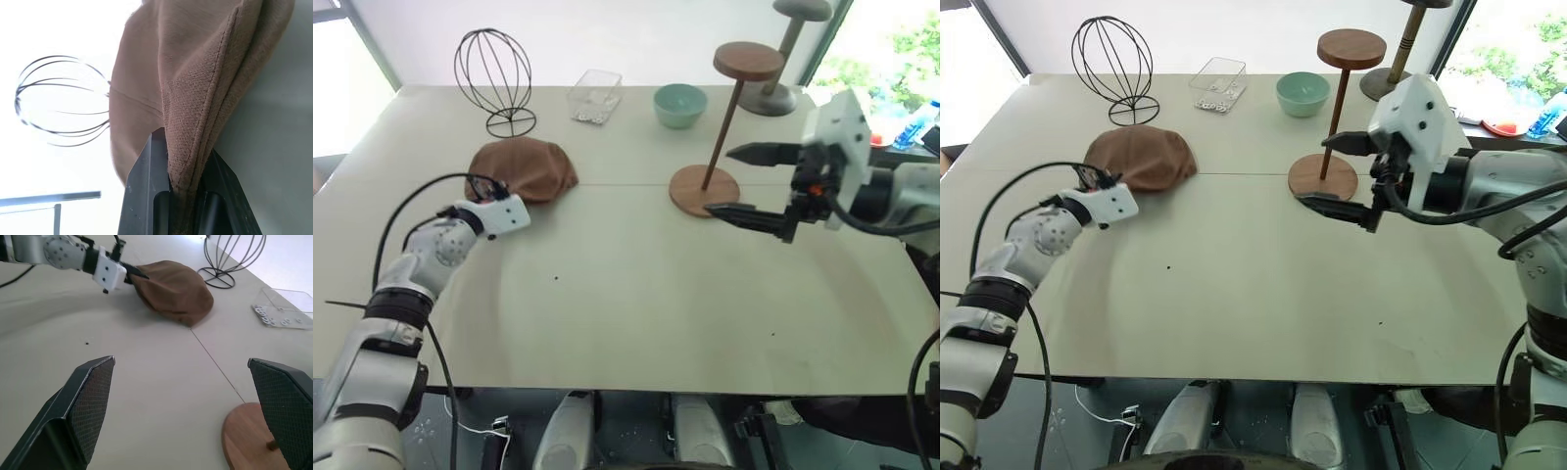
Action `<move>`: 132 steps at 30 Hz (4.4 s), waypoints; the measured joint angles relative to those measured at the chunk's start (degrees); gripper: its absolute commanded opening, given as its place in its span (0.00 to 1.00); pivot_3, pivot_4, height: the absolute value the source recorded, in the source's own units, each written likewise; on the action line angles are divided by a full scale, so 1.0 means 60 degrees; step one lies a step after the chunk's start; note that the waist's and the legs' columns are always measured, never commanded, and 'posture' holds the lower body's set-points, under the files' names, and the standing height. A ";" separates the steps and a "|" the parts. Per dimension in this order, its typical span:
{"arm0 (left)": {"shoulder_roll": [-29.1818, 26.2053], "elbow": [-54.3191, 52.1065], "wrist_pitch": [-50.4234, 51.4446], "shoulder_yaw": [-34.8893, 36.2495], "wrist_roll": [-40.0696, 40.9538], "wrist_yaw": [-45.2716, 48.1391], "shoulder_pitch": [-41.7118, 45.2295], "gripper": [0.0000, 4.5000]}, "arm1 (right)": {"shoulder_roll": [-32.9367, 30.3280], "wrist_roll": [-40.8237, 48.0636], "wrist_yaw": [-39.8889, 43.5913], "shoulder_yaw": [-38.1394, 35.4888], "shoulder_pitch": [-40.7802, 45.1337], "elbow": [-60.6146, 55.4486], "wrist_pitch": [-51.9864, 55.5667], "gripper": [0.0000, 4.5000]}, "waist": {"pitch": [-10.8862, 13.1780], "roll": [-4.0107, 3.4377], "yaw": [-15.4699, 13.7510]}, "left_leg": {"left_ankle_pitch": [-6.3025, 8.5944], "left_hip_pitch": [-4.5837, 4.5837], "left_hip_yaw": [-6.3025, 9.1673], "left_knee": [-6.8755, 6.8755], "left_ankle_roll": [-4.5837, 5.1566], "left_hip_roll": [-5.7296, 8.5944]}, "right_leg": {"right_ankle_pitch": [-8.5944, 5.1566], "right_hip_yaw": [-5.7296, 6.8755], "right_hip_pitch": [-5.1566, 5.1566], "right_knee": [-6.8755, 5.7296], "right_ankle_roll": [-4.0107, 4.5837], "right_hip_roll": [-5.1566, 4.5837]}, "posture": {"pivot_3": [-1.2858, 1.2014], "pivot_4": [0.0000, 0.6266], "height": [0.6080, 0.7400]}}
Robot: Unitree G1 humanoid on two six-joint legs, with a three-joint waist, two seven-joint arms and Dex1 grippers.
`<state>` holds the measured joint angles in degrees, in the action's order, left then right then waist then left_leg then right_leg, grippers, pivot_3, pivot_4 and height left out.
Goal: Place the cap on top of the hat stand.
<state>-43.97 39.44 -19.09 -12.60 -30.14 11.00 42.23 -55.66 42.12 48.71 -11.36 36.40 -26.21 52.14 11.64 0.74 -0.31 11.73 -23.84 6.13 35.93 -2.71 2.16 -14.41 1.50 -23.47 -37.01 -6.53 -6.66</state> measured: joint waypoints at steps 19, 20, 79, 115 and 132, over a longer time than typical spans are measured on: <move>0.3314 -0.0735 -0.1557 -0.0142 0.1568 0.1549 0.5825 0.01 | -0.1533 -0.0487 -0.0187 -0.2554 -0.0634 0.1877 -0.0283 1.00 | 0.0001 -0.0003 0.0053 | 0.0000 -0.0101 -0.0025 0.0028 0.0006 0.0017 | 0.0061 0.0008 -0.0001 0.0135 -0.0103 -0.0019 | 0.52 0.24 1.00; 0.3409 -0.0617 -0.1651 -0.0233 0.1561 0.1552 0.5879 0.01 | -0.1533 -0.0478 -0.0195 -0.2659 -0.0664 0.1885 -0.0271 1.00 | 0.0002 -0.0004 0.0101 | 0.0000 -0.0102 -0.0026 0.0028 0.0006 0.0017 | 0.0061 0.0007 -0.0001 0.0134 -0.0103 -0.0020 | 0.52 0.24 1.00; -0.0894 -0.3974 1.1474 0.1936 1.1521 1.1408 0.3816 0.92 | 0.0457 -0.3380 -0.4504 0.2690 0.0135 -0.2326 -0.0631 1.00 | 0.0001 -0.0019 0.0298 | -0.0014 -0.0086 -0.0001 0.0087 0.0011 0.0010 | 0.0065 -0.0003 0.0012 0.0078 -0.0092 0.0004 | 0.52 0.24 1.00; -0.0559 -0.4307 1.1459 0.1915 1.1142 1.1401 0.3537 0.93 | 0.3350 -1.1809 -0.5509 0.4920 0.1063 0.1573 -0.4384 0.01 | 0.0001 -0.0021 0.0427 | -0.0025 -0.0088 -0.0025 0.0067 0.0003 0.0008 | 0.0056 -0.0045 -0.0057 -0.0019 -0.0069 0.0010 | 0.52 0.24 1.00; -0.0750 -0.4153 1.2216 0.2660 1.1455 1.0893 0.3665 0.93 | 0.1812 -0.7692 -0.2025 0.2627 0.2430 0.6970 -1.4189 0.01 | 0.0010 -0.0007 0.0500 | -0.0024 -0.0005 -0.0167 0.0030 0.0006 0.0000 | 0.0056 -0.0170 -0.0045 -0.0011 -0.0076 0.0009 | 0.52 0.24 1.00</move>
<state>-48.48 14.52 54.21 3.36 38.59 76.36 64.22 -44.79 -4.03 36.56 4.40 50.98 15.61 -32.99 11.70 0.70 2.69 11.58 -23.87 5.13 36.11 -2.67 2.16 -14.08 0.48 -23.75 -37.08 -6.99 -6.61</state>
